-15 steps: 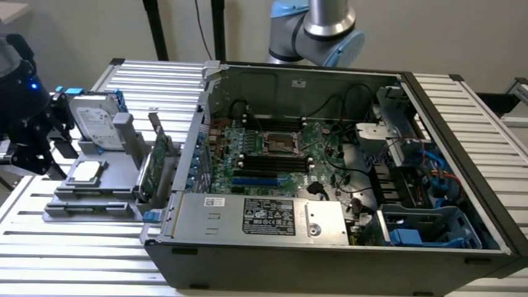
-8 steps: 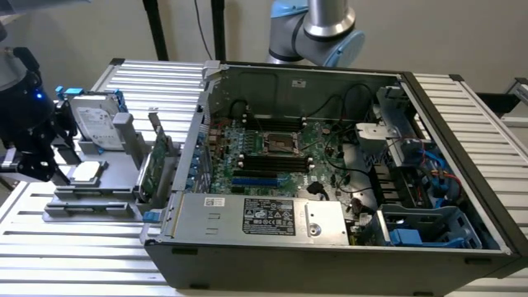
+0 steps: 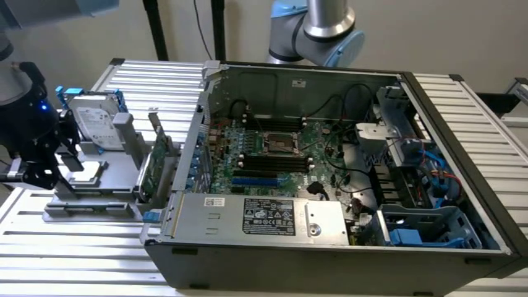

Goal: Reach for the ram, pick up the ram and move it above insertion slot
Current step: 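Pick up the ram and move it above insertion slot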

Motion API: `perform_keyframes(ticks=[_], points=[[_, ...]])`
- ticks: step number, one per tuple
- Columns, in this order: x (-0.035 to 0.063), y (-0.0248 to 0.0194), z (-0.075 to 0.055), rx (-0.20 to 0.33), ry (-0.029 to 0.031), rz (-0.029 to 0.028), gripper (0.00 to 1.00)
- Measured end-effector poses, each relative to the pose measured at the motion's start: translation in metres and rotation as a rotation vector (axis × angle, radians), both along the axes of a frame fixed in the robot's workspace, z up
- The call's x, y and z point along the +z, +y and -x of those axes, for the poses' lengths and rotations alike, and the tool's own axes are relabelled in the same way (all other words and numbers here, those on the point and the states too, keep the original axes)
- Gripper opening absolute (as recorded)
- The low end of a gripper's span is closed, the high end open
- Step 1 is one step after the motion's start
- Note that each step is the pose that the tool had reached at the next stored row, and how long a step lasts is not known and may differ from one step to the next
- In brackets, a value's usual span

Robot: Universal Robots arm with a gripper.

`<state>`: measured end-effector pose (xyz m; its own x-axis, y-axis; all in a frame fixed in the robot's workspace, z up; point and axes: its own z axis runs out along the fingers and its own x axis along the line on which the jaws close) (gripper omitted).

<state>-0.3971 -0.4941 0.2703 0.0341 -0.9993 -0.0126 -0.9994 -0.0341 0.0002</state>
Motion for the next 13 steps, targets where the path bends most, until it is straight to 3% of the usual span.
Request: perform_keyframes(ticks=[13], points=[[-0.0236, -0.0032, -0.002, 0.000, -0.0001, -0.0001, 0.48]])
